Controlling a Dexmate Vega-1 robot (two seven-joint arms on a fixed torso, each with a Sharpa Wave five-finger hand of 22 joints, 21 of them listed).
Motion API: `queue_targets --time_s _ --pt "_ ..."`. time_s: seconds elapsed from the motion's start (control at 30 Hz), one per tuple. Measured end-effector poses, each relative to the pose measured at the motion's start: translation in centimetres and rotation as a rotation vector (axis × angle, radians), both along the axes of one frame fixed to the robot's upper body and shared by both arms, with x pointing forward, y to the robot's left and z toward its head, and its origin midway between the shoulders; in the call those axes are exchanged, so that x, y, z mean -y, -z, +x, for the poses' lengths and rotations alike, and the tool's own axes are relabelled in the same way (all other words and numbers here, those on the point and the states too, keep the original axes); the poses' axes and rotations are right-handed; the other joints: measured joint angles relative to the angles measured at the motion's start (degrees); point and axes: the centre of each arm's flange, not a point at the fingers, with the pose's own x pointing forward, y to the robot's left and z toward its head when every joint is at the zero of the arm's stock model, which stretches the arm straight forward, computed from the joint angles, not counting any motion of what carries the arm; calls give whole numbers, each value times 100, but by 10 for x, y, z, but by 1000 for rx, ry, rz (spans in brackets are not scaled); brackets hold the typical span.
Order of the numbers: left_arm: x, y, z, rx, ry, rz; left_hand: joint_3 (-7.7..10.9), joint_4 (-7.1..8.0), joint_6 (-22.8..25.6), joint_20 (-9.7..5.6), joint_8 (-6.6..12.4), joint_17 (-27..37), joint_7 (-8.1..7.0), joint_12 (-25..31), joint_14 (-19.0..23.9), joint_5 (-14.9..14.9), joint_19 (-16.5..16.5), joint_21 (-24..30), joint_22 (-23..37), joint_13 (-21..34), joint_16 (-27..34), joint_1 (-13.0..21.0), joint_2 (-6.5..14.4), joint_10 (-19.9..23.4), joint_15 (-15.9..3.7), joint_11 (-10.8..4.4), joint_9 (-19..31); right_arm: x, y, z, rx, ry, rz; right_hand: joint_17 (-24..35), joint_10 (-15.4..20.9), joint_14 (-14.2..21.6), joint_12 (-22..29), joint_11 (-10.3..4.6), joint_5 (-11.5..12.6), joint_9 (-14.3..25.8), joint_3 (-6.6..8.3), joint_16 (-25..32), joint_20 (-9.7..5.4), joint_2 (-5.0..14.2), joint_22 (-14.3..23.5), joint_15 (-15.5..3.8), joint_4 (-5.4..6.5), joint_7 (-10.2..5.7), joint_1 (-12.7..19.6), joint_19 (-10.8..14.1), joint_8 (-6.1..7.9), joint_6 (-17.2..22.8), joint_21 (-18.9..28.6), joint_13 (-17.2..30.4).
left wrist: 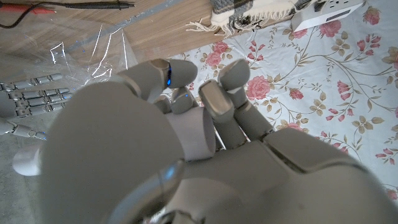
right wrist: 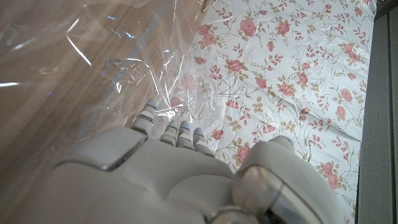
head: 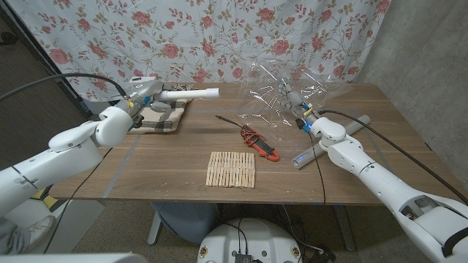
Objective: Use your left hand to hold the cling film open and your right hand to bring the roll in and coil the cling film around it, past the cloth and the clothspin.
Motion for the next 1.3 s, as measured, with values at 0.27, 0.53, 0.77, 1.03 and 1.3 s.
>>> queue_targets --time_s 0.27,0.53,0.77,1.03,1.3 --pt "5 8 -2 57 -3 4 95 0 52 0 62 -6 11 -25 42 52 0 0 -20 0 -1 -43 6 63 -21 -20 -367 -3 -2 -5 3 -10 -16 0 0 0 0 0 0 0 15 0 0 0 0 0 -15 0 0 0 0 0 0 0" --pt "8 15 0 91 4 -11 102 -2 82 0 63 -16 0 -47 64 52 0 25 -39 -1 -1 -55 -6 94 1 -10 -366 -6 -5 -7 3 -18 -30 0 0 0 0 0 -25 0 15 0 0 0 0 0 -15 0 0 0 0 0 0 0" --pt "9 16 1 111 6 -12 147 -5 81 1 63 0 0 -47 63 51 -1 25 -74 -1 -1 -78 17 104 1 -1 -366 -9 -7 -8 7 -23 -36 0 -2 0 0 2 -25 0 39 0 0 13 0 0 -39 11 13 0 0 -11 0 0" --pt "8 17 2 129 7 -35 147 -5 81 1 63 -1 0 -47 85 51 -1 24 -106 -1 -1 -77 17 104 -22 -1 -366 -9 -7 -9 10 -24 -38 0 -21 -5 0 21 -24 0 73 0 0 45 0 5 -73 0 45 0 0 -43 0 0" --pt "6 20 6 140 2 -90 147 -5 81 1 64 -13 0 -47 83 51 -1 24 -159 -1 -1 -77 16 104 -22 -1 -366 -7 -7 -10 24 -20 -42 0 -127 -119 0 21 -23 0 158 0 5 22 0 69 -162 24 240 -111 -29 -153 0 8"
